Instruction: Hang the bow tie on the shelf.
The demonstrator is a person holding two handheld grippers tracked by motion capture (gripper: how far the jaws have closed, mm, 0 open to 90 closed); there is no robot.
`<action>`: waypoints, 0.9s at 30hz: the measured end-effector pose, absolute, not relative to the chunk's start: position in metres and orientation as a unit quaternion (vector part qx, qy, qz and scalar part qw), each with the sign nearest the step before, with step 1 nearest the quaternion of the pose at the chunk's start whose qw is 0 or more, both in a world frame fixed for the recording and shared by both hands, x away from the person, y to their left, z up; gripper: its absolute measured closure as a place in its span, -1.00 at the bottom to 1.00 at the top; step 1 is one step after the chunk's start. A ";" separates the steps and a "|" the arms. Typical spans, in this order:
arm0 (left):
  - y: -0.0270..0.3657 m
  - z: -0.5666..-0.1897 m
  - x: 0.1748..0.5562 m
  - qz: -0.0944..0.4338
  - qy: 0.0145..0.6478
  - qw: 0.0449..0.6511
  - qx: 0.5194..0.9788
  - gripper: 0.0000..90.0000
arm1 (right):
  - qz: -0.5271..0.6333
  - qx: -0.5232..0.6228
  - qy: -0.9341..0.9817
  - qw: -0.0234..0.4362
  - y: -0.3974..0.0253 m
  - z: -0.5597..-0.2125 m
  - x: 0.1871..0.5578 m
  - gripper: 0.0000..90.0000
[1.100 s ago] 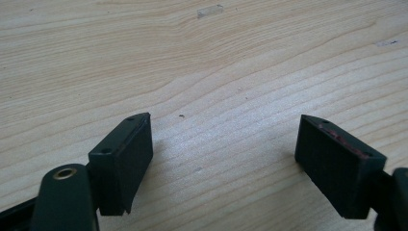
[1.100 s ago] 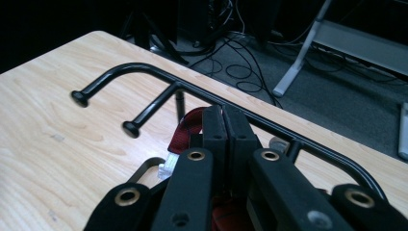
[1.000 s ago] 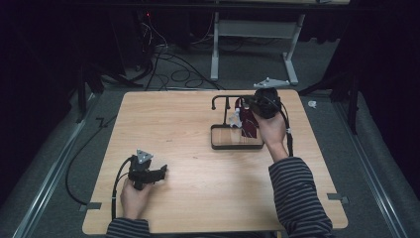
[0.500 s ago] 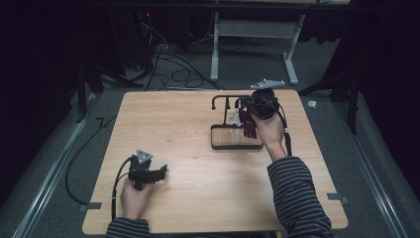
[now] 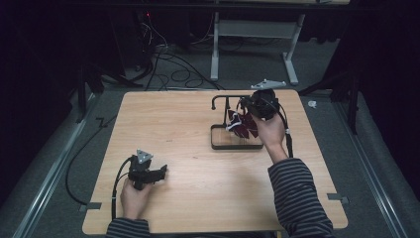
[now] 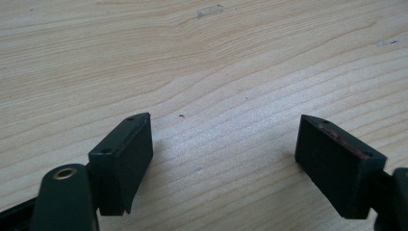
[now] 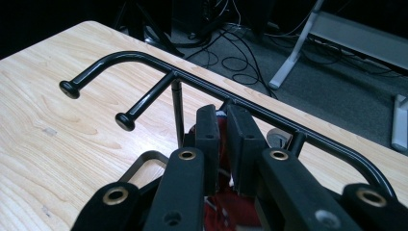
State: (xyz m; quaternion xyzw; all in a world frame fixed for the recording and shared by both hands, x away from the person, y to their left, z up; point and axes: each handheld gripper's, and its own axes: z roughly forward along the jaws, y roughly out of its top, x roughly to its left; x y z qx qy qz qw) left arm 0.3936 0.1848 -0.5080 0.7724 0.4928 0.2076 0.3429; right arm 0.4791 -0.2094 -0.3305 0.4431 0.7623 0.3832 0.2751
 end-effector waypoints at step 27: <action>0.185 -0.508 0.394 0.208 0.492 0.343 0.772 -0.52 | 0.394 0.435 0.761 0.277 -0.223 -0.327 0.456 0.83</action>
